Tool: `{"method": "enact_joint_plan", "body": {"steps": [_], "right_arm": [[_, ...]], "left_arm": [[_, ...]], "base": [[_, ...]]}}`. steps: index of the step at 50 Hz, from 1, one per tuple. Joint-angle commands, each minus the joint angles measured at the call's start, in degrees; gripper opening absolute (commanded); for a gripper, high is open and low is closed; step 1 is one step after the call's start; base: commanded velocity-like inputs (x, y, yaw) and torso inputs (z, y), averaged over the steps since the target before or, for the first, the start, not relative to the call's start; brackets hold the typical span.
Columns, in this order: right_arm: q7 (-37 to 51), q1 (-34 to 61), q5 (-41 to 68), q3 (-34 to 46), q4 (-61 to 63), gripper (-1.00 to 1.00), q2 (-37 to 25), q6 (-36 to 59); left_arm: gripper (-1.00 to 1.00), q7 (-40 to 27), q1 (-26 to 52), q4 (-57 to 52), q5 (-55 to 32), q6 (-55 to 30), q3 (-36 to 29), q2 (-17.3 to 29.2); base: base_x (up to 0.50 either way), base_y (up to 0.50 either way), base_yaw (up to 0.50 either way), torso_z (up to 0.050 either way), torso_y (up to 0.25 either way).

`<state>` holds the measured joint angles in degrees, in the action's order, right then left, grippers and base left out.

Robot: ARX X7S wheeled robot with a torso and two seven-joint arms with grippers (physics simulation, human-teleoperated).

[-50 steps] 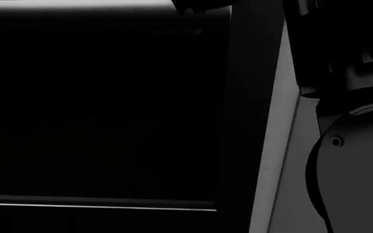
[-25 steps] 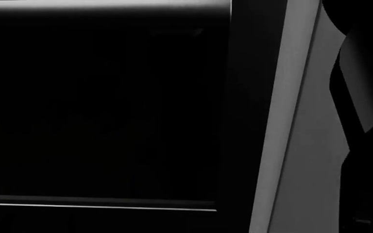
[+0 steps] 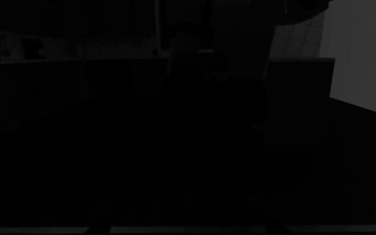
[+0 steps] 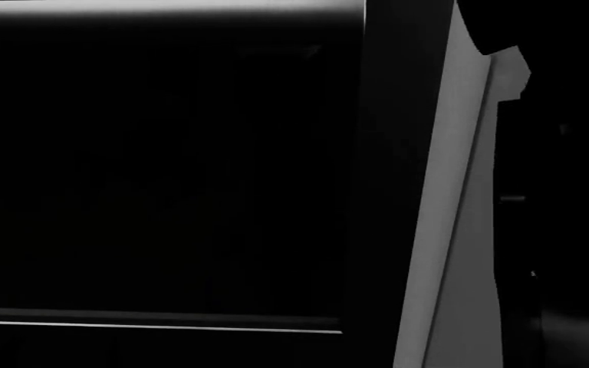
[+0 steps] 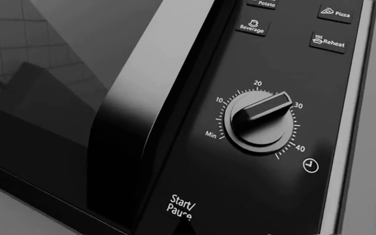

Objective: Press the start button on the microwave

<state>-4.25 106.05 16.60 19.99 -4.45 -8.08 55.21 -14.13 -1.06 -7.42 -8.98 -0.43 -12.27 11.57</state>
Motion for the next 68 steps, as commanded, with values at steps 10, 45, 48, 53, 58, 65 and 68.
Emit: {"method": "enact_joint_plan", "body": {"steps": [10,45,48,53,58,65,68], "right_arm": [[-1.4,2.7,-2.1,3.3,-18.3,-1.0,3.5,-13.6],[-4.2,7.2,-3.6,7.3,-43.2,-1.0,5.7,-28.4],[-4.7,8.7,-3.8,7.6,-48.8,-1.0,6.5,-31.7],[-5.5,10.6,-2.8,8.4,-55.6,-1.0,7.8,-36.0],[-4.0,13.5,5.6,17.3,-63.9,-1.0,8.1,-41.3],[-1.1,15.6,18.5,31.4,-68.4,-1.0,8.1,-44.8],[-0.2,16.2,22.2,36.0,-68.8,-1.0,8.1,-45.5]], "left_arm": [[1.0,-0.5,0.2,0.2,-0.8,0.6,-0.1,0.6],[1.0,-0.9,-0.1,3.5,-2.1,3.9,-0.4,1.3],[1.0,-1.6,-0.6,1.1,-2.2,2.1,-0.4,1.6],[1.0,-2.5,-1.3,-2.1,-2.5,-0.4,-0.5,2.0],[1.0,-3.0,-1.5,-4.1,-3.0,-1.9,-0.4,2.5],[1.0,-1.5,0.0,2.2,-3.3,3.0,-0.1,2.1],[1.0,-2.0,-0.5,0.3,-3.4,1.7,-0.2,2.4]], "base": [[0.0,0.0,0.0,0.0,0.0],[0.0,0.0,0.0,0.0,0.0],[0.03,0.01,0.02,0.006,0.0],[0.03,0.01,0.02,0.012,0.0],[0.04,0.01,0.03,0.012,0.0],[0.04,0.02,0.04,0.012,0.0],[0.04,0.02,0.03,0.01,0.0]]}}
